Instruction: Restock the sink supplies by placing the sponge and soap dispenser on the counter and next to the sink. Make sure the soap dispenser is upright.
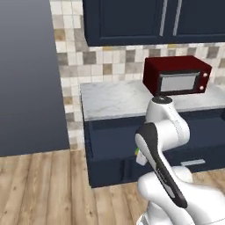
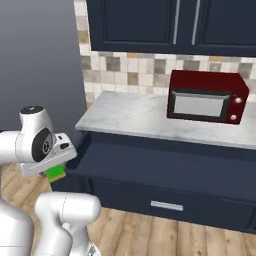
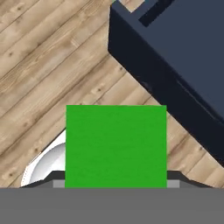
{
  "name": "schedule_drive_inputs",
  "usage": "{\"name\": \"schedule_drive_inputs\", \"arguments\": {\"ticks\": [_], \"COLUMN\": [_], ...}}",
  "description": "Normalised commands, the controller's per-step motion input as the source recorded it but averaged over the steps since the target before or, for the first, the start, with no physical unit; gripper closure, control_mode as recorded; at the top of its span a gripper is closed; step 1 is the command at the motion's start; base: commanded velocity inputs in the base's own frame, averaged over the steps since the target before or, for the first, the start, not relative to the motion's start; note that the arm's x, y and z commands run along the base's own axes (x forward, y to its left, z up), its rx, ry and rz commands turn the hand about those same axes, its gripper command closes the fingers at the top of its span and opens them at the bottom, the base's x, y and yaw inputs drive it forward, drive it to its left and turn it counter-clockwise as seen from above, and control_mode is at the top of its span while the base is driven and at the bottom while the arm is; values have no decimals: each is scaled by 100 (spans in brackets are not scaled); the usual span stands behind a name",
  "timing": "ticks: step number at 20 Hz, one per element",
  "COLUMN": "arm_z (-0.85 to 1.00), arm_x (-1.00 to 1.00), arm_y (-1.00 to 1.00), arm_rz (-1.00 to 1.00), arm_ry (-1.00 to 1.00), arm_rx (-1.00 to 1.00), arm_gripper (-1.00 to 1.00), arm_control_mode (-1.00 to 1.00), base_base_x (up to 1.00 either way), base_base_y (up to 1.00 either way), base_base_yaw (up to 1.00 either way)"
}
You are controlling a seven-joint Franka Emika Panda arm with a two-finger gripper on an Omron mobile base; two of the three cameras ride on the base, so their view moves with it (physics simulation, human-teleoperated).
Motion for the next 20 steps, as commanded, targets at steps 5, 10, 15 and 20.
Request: {"name": "schedule_drive_inputs", "arguments": {"ticks": [5,10,15,20], "arm_z": [0,0,0,0], "arm_x": [0,0,0,0], "arm_y": [0,0,0,0], "arm_rz": [0,0,0,0], "arm_ry": [0,0,0,0], "arm_rx": [0,0,0,0], "arm_gripper": [100,100,100,100], "arm_control_mode": [100,100,100,100], "base_base_x": [0,0,0,0], "base_base_y": [63,65,62,61], "base_base_yaw": [82,84,86,86]}}
